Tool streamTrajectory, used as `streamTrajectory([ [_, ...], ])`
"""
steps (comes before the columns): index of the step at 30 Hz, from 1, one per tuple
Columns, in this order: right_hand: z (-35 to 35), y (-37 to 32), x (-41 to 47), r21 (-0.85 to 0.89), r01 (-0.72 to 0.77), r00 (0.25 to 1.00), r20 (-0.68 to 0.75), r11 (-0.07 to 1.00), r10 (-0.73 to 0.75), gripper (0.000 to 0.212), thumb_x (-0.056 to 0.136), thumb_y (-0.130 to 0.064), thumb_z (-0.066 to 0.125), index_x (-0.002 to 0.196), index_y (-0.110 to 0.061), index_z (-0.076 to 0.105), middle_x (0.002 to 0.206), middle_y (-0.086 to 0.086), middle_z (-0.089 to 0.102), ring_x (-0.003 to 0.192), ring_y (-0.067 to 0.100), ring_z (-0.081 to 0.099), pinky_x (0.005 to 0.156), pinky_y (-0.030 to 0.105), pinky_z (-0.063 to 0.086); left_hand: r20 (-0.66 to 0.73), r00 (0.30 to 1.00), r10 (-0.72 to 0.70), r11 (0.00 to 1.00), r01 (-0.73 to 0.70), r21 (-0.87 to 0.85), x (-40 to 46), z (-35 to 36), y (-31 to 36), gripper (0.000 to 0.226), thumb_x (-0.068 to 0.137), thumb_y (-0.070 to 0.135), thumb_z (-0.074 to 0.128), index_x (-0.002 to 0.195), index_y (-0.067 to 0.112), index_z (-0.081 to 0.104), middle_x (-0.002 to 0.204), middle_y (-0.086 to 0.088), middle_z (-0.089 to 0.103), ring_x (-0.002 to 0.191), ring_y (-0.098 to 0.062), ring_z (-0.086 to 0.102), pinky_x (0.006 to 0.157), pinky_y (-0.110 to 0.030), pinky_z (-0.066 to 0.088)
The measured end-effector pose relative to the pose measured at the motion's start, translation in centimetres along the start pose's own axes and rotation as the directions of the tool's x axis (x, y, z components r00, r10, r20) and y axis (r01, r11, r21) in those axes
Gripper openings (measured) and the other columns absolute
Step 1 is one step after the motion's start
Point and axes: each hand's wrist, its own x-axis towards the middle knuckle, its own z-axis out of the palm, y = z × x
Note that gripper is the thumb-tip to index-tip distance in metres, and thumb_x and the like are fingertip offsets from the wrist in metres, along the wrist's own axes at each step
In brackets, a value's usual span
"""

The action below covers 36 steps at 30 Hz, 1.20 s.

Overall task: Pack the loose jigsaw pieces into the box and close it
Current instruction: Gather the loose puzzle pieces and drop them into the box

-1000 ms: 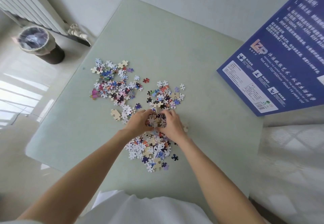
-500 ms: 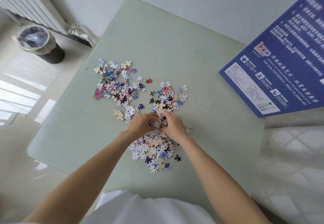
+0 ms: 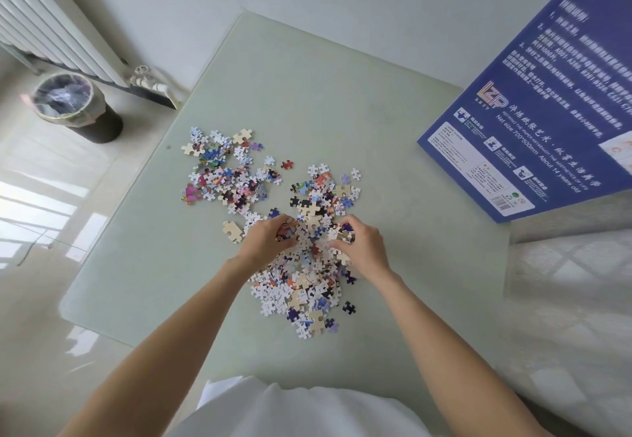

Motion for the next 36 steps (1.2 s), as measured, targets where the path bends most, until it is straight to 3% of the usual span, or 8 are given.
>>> streamTrajectory([
  [2,-0.7,0.1,-0.5,-0.018,0.026,0.999,-0.035,1.000,-0.026,0.037,0.081,-0.026,0.072,0.113,-0.016,0.057,0.072,0.000,0.063,0.042,0.000,0.033,0.050,0.013,0.032,-0.039,0.999,0.025,1.000,-0.026,-0.013,-0.2,-0.8,0.1,0.041,0.080,0.019,0.070,0.118,0.010,0.057,0.105,-0.005,0.068,0.093,-0.018,0.064,0.085,-0.025,0.049],
  [7,-3.2,-0.6,-1.4,-0.072,0.140,0.985,-0.096,0.988,-0.146,0.034,0.081,-0.025,0.071,0.111,-0.012,0.059,0.086,0.003,0.070,0.037,-0.002,0.034,0.046,0.007,0.029,-0.127,0.963,0.237,0.971,-0.230,0.067,-0.4,-2.6,0.7,0.036,0.079,0.012,0.071,0.114,0.011,0.063,0.102,-0.005,0.070,0.090,-0.017,0.067,0.087,-0.033,0.053],
  [10,-5.5,-1.7,-2.4,0.092,0.084,0.980,-0.188,0.992,-0.066,0.034,0.077,-0.027,0.075,0.104,-0.014,0.061,0.081,-0.001,0.067,0.041,0.001,0.039,0.049,0.007,0.034,-0.150,0.955,0.255,0.967,-0.251,0.045,0.0,-3.8,2.2,0.038,0.078,0.014,0.071,0.115,0.013,0.063,0.102,-0.004,0.070,0.088,-0.014,0.068,0.086,-0.031,0.054],
  [14,-11.5,-3.6,-3.5,0.429,0.093,0.955,-0.293,0.898,0.041,0.028,0.072,-0.023,0.080,0.093,-0.021,0.062,0.085,-0.005,0.068,0.074,0.015,0.065,0.068,0.019,0.052,-0.174,0.959,0.223,0.964,-0.244,-0.106,1.9,-5.7,6.0,0.041,0.076,0.023,0.074,0.116,0.021,0.062,0.099,0.005,0.070,0.085,-0.005,0.065,0.081,-0.023,0.053],
  [19,-23.5,-6.2,-4.9,0.523,0.296,0.852,-0.522,0.800,0.026,0.025,0.073,-0.012,0.077,0.090,-0.018,0.060,0.082,0.000,0.068,0.066,0.005,0.066,0.061,0.018,0.054,-0.229,0.905,0.360,0.881,-0.410,-0.235,5.5,-8.9,14.5,0.033,0.074,0.022,0.076,0.105,0.022,0.064,0.085,0.012,0.068,0.076,0.002,0.063,0.073,-0.009,0.047],
  [26,-37.5,-4.8,-4.5,0.255,0.465,0.566,-0.822,0.848,-0.064,0.031,0.074,-0.017,0.078,0.089,-0.032,0.055,0.088,-0.014,0.067,0.077,0.000,0.066,0.072,0.026,0.054,-0.387,0.697,0.604,0.655,-0.710,-0.256,10.6,-13.5,30.3,0.033,0.074,0.016,0.076,0.104,0.022,0.063,0.085,0.011,0.066,0.074,-0.001,0.060,0.074,-0.015,0.050],
  [31,-40.9,-0.9,-1.7,0.008,0.301,0.426,-0.896,0.954,-0.127,0.028,0.076,-0.035,0.073,0.097,-0.036,0.054,0.095,-0.001,0.070,0.081,0.019,0.068,0.068,0.047,0.056,-0.476,0.529,0.702,0.484,-0.846,-0.226,13.0,-14.9,40.2,0.033,0.076,0.017,0.074,0.107,0.019,0.062,0.088,0.008,0.067,0.077,0.002,0.063,0.073,-0.019,0.053],
  [36,-40.1,0.9,-0.5,-0.376,0.075,0.386,-0.843,0.923,-0.375,0.027,0.079,-0.019,0.074,0.101,-0.007,0.063,0.087,0.009,0.072,0.072,0.026,0.067,0.061,0.027,0.047,-0.479,0.441,0.759,0.394,-0.897,-0.201,14.8,-13.9,45.0,0.033,0.076,0.019,0.075,0.105,0.024,0.060,0.090,0.008,0.068,0.081,-0.003,0.065,0.075,-0.023,0.054],
])
